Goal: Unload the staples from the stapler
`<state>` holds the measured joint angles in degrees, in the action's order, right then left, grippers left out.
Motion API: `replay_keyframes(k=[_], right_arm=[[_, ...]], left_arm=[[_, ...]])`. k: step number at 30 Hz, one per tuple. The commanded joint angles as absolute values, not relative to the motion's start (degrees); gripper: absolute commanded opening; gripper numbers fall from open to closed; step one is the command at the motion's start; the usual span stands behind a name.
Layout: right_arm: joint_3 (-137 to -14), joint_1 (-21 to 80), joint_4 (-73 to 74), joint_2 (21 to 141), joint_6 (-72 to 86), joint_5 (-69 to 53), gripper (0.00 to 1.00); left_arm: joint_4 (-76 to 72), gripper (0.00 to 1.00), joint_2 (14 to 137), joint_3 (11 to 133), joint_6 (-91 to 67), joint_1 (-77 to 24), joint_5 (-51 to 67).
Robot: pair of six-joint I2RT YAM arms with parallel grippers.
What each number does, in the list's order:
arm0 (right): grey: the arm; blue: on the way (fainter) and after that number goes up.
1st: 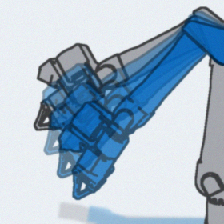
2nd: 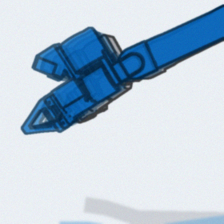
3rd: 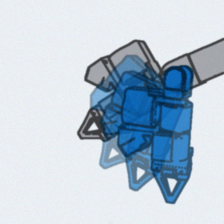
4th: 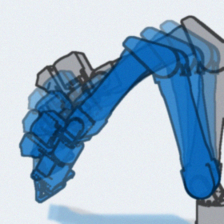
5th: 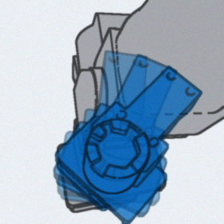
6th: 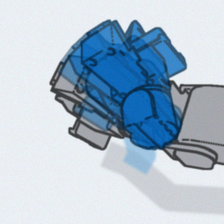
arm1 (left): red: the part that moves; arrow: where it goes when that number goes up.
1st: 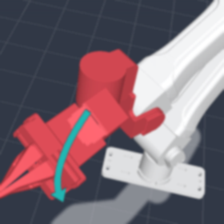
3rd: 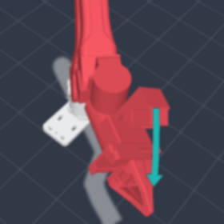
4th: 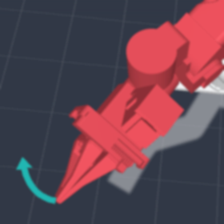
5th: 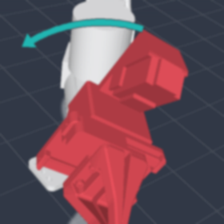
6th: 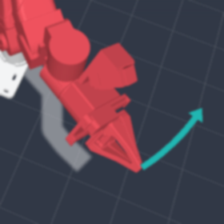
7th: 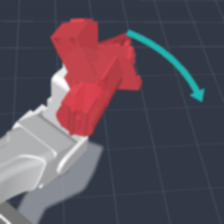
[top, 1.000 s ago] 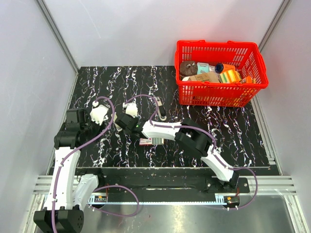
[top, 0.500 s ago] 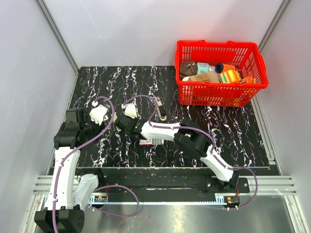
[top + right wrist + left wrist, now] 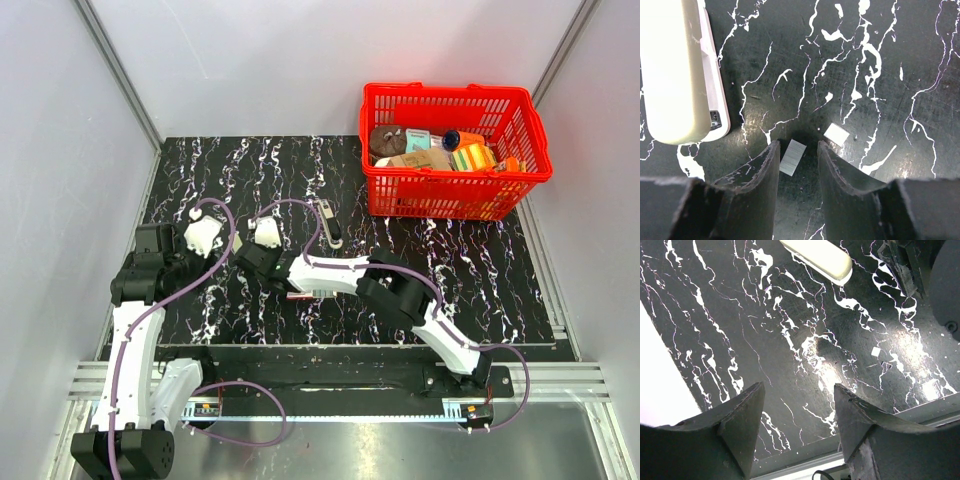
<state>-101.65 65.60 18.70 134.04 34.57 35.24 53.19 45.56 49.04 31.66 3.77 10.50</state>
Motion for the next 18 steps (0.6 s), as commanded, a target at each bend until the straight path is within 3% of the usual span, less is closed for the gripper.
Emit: replay_keyframes(k=[1,12,18], right_arm=[[-99.76,67.50,22.15,134.74,35.86,36.21,0.41],[-96.07,68.03,21.36,132.98,36.21,36.83,0.29],[-95.71,68.12,21.45,132.54,35.60,35.95,0.28]], left_arm=[[53.00,0.62,45.79,51.41,31.99,4.04,12.13],[54.14,0.62,44.91,52.21,31.38,4.22,12.57],[54.32,0.62,45.09,52.73,31.11,4.22,12.66]])
